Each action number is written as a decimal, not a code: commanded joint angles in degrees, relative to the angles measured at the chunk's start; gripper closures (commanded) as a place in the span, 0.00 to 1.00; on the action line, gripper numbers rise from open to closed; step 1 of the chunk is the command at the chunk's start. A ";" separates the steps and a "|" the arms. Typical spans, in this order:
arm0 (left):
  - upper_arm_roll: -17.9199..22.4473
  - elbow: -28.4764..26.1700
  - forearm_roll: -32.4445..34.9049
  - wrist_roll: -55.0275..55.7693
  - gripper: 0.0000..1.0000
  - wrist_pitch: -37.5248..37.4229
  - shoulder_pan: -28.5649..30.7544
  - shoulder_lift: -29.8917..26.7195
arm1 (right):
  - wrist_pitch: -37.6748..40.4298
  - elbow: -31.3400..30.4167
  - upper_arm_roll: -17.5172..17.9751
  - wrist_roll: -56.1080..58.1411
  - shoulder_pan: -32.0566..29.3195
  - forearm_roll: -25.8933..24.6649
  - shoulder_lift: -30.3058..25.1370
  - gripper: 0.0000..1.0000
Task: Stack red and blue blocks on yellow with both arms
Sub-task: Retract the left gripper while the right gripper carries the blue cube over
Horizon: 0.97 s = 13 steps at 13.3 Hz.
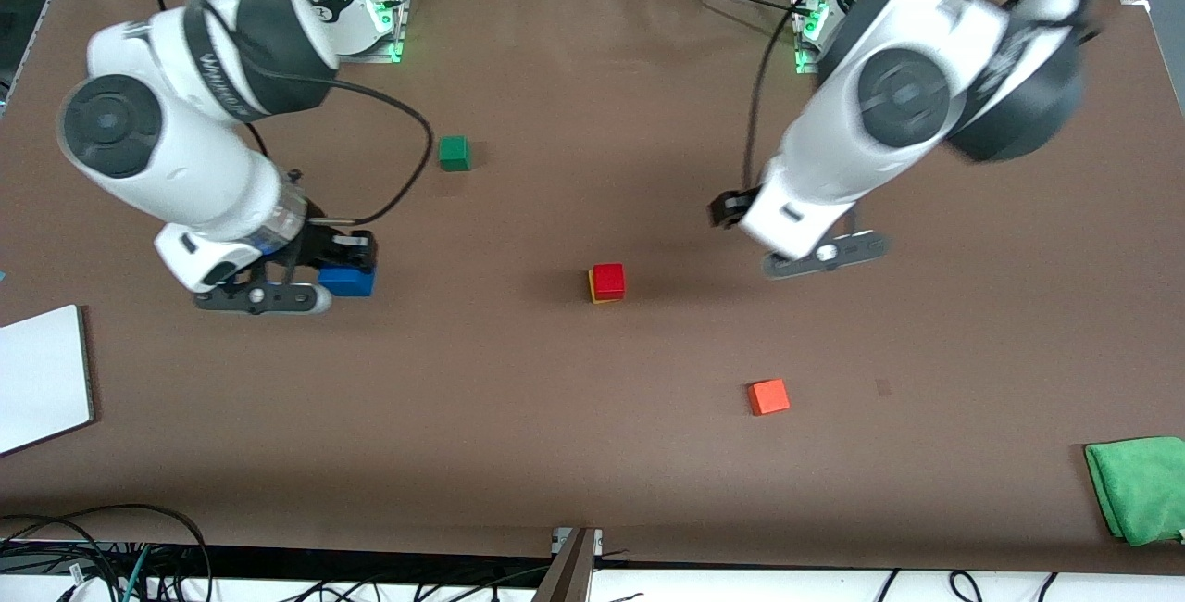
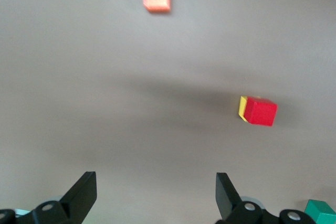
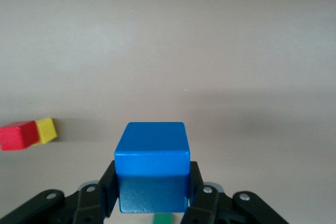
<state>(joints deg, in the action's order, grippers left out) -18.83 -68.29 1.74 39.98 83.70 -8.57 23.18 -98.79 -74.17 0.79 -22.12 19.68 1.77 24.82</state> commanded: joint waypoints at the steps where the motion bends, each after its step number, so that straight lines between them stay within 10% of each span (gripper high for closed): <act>1: -0.85 -2.11 -1.13 -9.96 0.00 -1.69 10.20 -5.41 | -5.68 1.92 -0.26 -7.38 4.38 0.51 3.47 0.69; 9: 0.11 -7.70 -2.09 -24.42 0.00 -6.81 21.40 -11.55 | -10.44 16.07 -0.96 -18.48 16.51 -0.19 19.29 0.74; 13: 17.39 -25.71 -1.92 -24.86 0.00 3.20 5.36 -22.98 | -15.81 16.08 -0.96 -21.56 19.60 -0.89 21.49 0.74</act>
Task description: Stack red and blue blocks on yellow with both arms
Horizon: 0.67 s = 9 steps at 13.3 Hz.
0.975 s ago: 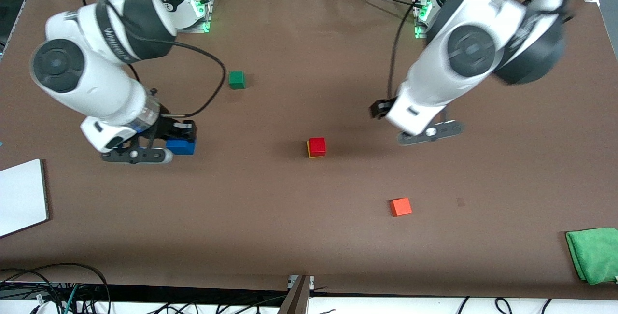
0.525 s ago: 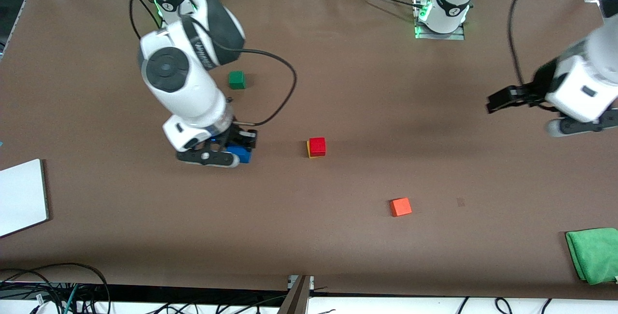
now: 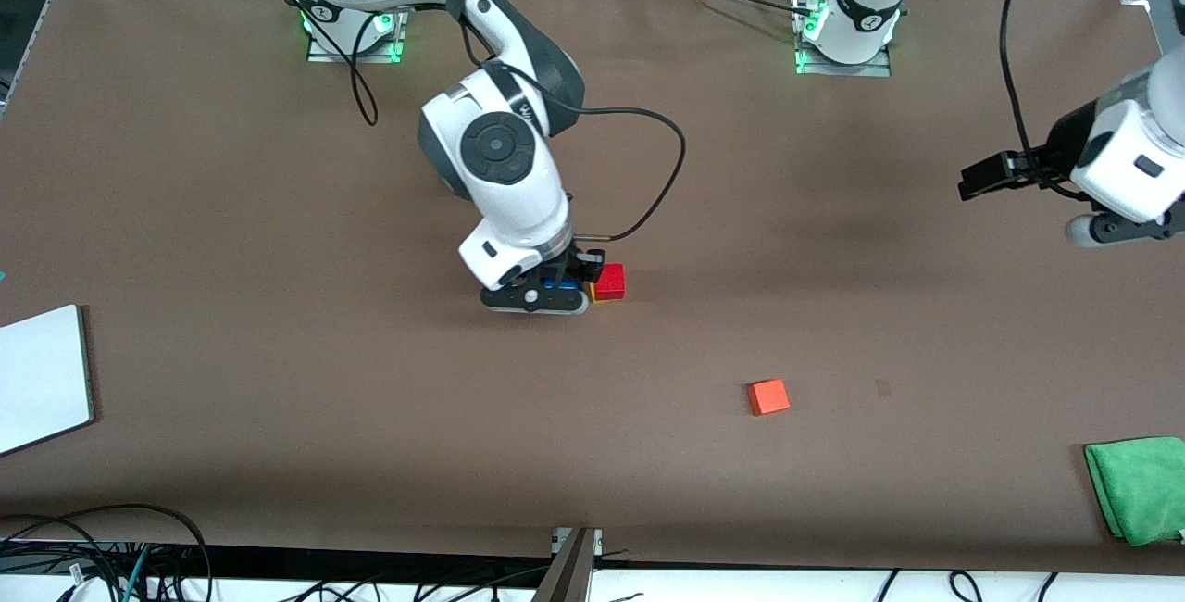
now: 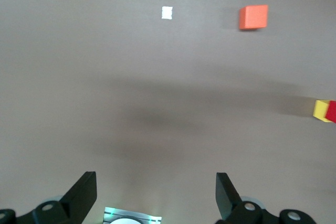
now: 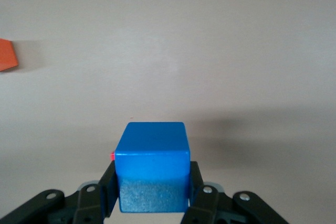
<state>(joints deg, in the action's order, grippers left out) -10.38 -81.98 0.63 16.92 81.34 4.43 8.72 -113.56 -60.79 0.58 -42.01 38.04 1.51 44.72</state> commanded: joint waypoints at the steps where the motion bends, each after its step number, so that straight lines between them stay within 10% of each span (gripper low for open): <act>1: 9.75 -15.02 -0.89 -3.11 0.00 7.85 -8.03 -10.28 | -1.74 2.78 -0.67 -1.67 1.59 -0.63 1.68 0.74; 9: 10.20 -14.26 -0.63 -5.93 0.00 8.75 -7.86 -10.30 | -3.68 4.10 -0.32 -1.15 3.44 -0.72 5.46 0.74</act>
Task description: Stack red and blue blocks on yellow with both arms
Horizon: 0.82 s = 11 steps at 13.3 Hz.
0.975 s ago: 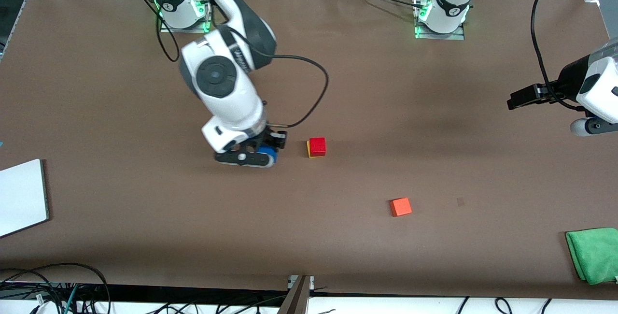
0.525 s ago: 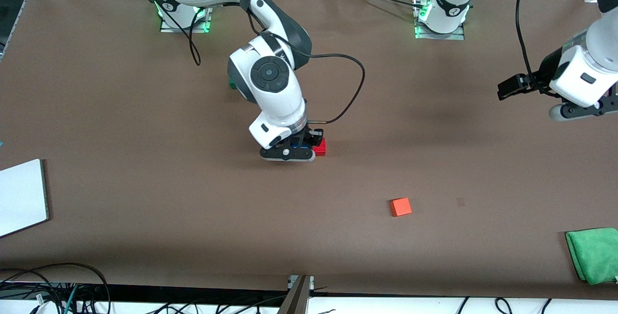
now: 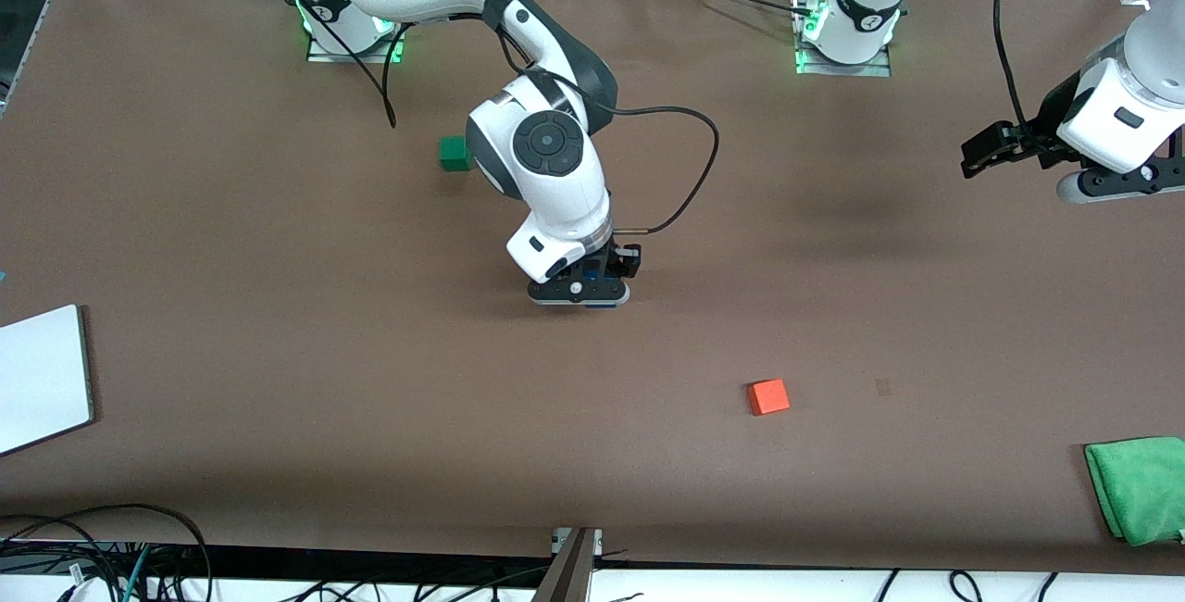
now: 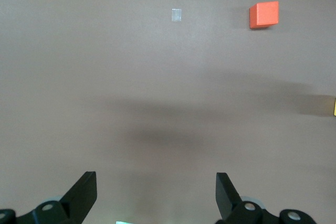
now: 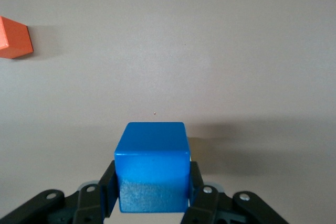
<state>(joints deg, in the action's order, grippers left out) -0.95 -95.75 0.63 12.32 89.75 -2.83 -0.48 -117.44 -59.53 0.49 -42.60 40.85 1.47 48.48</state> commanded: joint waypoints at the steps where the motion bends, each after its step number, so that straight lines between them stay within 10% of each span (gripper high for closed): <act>1: 0.77 -0.41 -0.71 -1.34 0.00 0.42 -0.16 -1.10 | 0.20 2.84 -0.14 -0.56 0.89 -0.59 1.79 0.74; 11: 1.21 7.14 -0.10 -5.29 0.00 -5.19 3.69 1.71 | 0.63 2.67 -0.14 -0.56 2.04 -0.59 2.85 0.72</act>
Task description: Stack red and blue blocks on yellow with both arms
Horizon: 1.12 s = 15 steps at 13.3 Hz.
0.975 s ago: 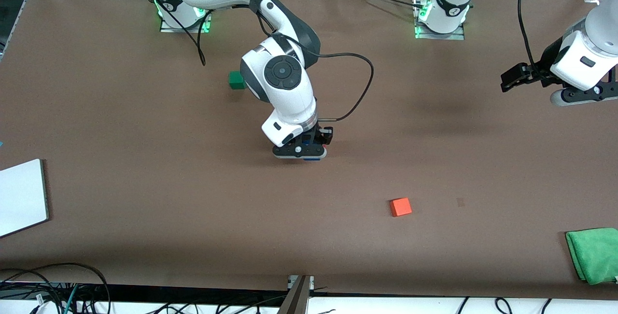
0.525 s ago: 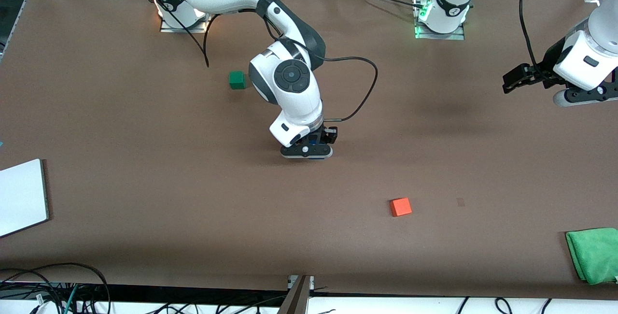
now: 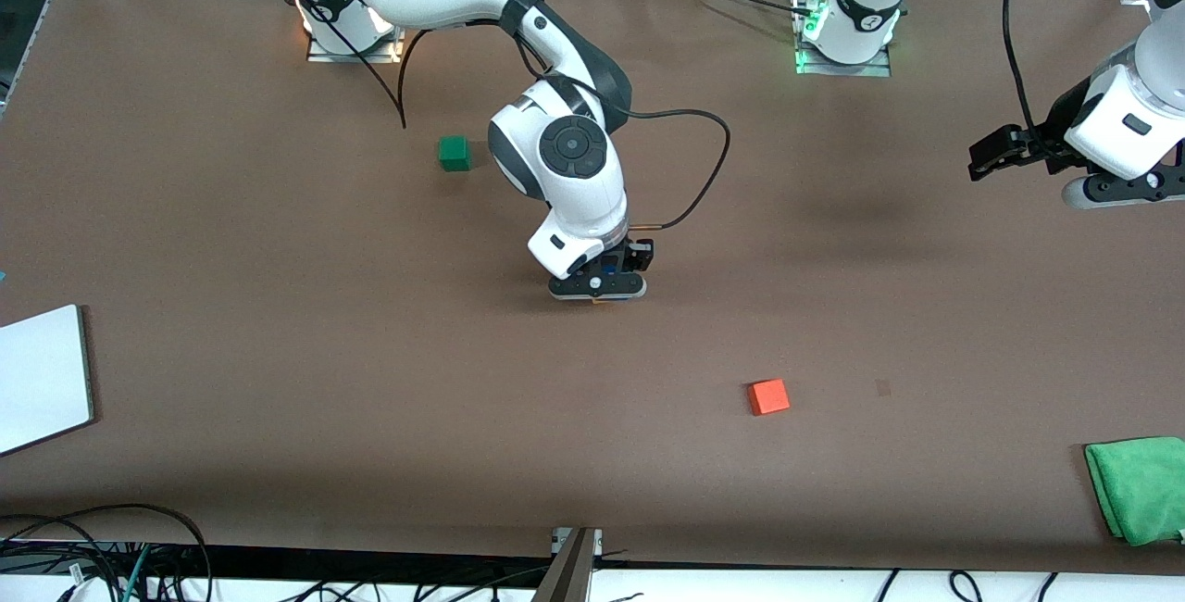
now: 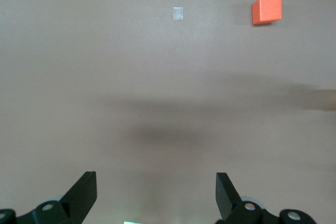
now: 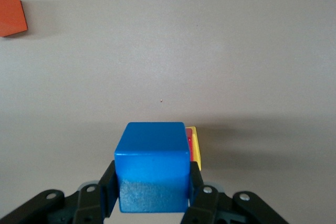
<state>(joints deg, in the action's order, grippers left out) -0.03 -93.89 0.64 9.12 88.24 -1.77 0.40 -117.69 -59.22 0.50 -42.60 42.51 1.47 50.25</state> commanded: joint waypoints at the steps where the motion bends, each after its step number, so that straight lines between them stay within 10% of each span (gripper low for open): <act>1: 0.21 6.16 -0.11 -2.26 0.00 -4.21 3.43 0.83 | 1.06 2.36 -0.15 -0.56 0.38 -0.59 1.08 0.72; 15: -0.41 5.56 -0.20 -1.91 0.00 -3.34 3.53 2.23 | 2.64 1.92 -0.33 -0.20 0.38 -0.68 1.61 0.71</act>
<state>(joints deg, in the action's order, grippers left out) -0.41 -89.21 0.63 7.67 85.05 1.48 1.78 -115.86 -59.22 0.49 -42.59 42.52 1.45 50.60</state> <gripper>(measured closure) 0.000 0.449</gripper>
